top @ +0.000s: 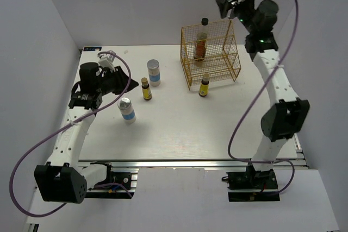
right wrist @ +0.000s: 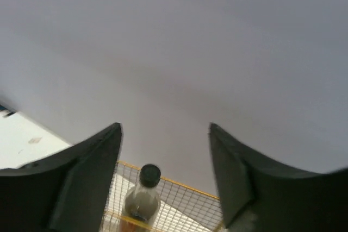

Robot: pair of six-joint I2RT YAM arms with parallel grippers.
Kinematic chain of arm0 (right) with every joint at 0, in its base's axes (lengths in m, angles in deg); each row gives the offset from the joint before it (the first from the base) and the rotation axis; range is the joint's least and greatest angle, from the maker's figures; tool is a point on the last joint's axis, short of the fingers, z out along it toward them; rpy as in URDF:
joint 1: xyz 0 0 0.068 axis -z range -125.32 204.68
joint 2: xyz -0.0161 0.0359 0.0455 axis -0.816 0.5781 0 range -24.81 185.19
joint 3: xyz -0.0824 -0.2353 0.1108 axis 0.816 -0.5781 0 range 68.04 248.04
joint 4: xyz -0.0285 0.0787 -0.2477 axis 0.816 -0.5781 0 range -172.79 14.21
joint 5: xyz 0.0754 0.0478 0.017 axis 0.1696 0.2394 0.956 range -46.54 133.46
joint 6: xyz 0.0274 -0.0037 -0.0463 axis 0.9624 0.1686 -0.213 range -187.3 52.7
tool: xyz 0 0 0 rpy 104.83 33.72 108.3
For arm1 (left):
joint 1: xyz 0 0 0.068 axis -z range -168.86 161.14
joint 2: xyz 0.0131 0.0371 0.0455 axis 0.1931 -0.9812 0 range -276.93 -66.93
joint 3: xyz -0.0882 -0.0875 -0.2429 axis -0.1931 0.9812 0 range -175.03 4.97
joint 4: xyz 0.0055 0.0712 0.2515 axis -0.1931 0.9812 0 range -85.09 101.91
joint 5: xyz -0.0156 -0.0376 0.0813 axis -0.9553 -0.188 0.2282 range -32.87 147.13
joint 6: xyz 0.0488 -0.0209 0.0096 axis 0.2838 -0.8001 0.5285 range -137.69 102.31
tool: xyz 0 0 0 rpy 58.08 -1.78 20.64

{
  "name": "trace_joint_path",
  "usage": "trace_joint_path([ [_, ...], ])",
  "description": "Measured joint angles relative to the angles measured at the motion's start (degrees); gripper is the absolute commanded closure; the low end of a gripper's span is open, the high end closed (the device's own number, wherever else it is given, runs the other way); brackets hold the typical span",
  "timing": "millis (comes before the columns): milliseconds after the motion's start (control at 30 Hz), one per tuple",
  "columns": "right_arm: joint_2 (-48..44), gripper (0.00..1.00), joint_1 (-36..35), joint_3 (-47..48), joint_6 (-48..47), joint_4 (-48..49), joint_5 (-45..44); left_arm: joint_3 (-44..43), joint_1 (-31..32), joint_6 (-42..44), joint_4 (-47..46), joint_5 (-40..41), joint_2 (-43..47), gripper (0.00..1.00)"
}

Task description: Organize the condiment bottles

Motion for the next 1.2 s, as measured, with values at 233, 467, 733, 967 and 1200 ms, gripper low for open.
trace_joint_path([
  [233,-17.27,0.68,3.80,-8.74,-5.73,-18.14,23.15,-8.26,8.59,3.72,6.05,11.17,-6.25,0.31],
  [467,-24.61,0.19,2.75,-31.32,-11.26,-36.59,32.81,-12.68,14.78,5.31,9.55,25.42,-11.15,0.17],
  [733,-27.02,0.16,1.70,-38.64,-12.17,-43.65,32.85,-23.71,14.86,9.16,8.09,34.80,-25.51,0.12],
  [967,-28.70,0.17,-0.59,-37.88,-10.62,-43.30,32.65,-35.47,14.88,13.27,4.66,34.82,-40.11,0.11],
  [1200,-29.81,0.17,-0.57,-38.29,-9.55,-42.71,31.01,-37.92,14.88,14.29,3.72,33.64,-47.39,0.10],
])
